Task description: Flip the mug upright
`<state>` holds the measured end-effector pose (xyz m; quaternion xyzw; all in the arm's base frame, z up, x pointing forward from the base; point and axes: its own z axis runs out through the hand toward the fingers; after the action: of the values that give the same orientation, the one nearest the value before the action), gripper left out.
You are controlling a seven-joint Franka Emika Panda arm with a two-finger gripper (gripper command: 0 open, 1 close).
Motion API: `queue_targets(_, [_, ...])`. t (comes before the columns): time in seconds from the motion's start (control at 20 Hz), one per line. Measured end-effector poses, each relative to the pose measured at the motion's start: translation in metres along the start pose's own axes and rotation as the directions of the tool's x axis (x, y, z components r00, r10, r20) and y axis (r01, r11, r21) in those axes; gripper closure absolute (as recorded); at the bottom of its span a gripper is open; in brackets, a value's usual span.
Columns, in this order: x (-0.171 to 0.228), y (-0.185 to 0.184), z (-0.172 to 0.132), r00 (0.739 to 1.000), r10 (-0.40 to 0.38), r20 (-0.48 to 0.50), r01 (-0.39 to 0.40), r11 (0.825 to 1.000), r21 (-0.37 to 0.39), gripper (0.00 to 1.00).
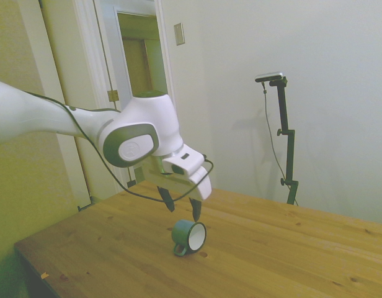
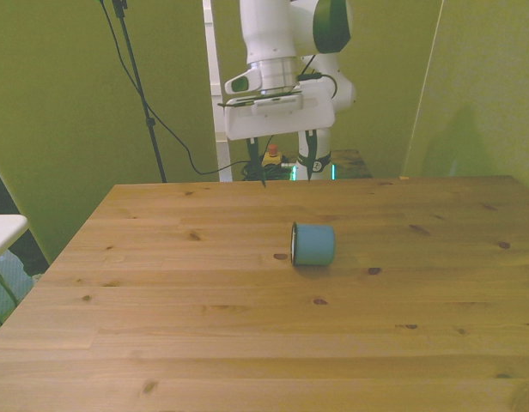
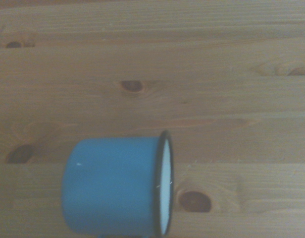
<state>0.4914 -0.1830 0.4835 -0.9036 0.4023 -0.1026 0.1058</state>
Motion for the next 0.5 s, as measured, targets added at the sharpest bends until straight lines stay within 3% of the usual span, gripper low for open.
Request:
queue_targets(0.25, [0.028,0.007,0.027,0.995,-0.007,0.102,-0.001,0.997,0.076,0.00])
queue_targets(0.4, [0.045,0.002,0.052,0.972,-0.040,0.229,0.009,0.991,0.136,0.00])
queue_targets(0.5, [0.047,0.000,0.054,0.969,-0.044,0.243,0.010,0.990,0.140,0.00])
